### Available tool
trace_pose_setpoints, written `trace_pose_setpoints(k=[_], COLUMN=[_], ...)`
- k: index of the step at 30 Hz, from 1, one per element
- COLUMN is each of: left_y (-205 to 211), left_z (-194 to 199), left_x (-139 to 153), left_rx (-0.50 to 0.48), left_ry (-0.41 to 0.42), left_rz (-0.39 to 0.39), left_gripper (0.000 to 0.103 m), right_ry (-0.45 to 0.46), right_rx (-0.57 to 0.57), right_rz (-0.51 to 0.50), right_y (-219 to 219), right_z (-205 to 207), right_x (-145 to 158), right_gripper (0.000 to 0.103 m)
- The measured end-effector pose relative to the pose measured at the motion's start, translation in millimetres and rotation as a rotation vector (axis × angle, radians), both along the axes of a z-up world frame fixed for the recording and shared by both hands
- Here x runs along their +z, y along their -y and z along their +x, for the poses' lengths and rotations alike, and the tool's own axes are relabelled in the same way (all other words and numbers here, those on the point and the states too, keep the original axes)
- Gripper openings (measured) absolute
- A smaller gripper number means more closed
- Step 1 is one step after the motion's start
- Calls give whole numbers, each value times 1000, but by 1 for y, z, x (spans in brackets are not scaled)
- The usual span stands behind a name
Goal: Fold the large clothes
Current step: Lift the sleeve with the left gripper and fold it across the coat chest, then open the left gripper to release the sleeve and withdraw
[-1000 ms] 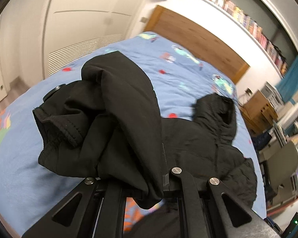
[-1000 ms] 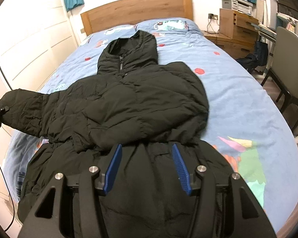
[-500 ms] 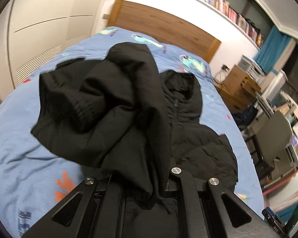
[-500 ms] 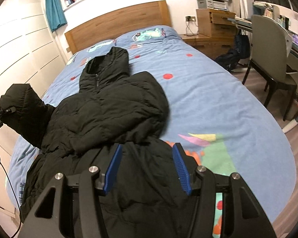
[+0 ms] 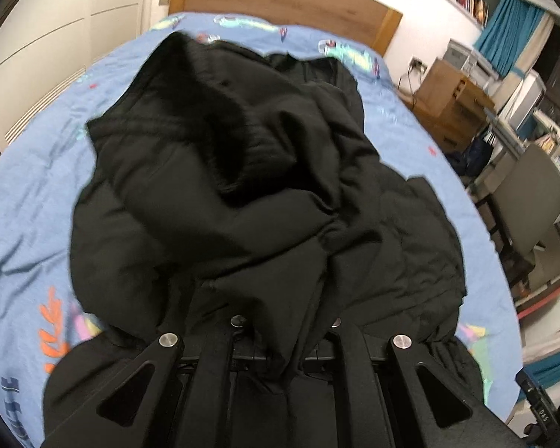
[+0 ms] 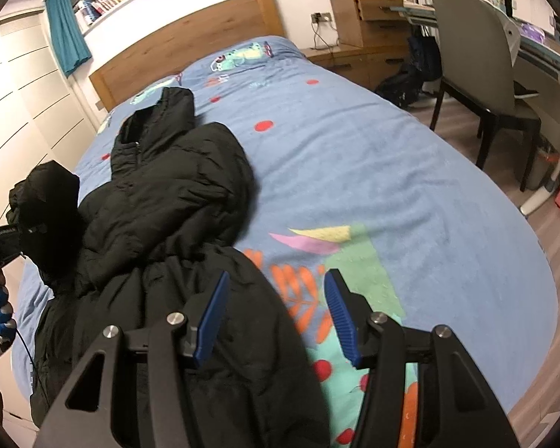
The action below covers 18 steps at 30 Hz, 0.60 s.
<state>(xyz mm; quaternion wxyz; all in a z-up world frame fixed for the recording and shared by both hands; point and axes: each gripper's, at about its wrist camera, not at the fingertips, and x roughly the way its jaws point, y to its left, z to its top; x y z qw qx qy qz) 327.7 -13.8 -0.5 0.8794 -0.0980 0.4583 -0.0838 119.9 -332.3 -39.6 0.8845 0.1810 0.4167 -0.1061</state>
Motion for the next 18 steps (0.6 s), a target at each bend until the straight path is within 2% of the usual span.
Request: trace_pose_setpoints(k=[8, 13, 18], left_y=[33, 43, 45], left_z=[4, -4, -19], left_x=[-22, -21, -11], left_rx=[-34, -66, -110], left_ry=[-46, -53, -44], left_rz=[90, 95, 57], left_gripper=[12, 27, 47], right_ry=[-25, -26, -19], right_rx=[-23, -18, 3], right_rz=[25, 23, 11], right_y=[17, 14, 5], right_z=[-3, -8, -15], right_x=[-17, -15, -6], right_gripper=[51, 51, 51])
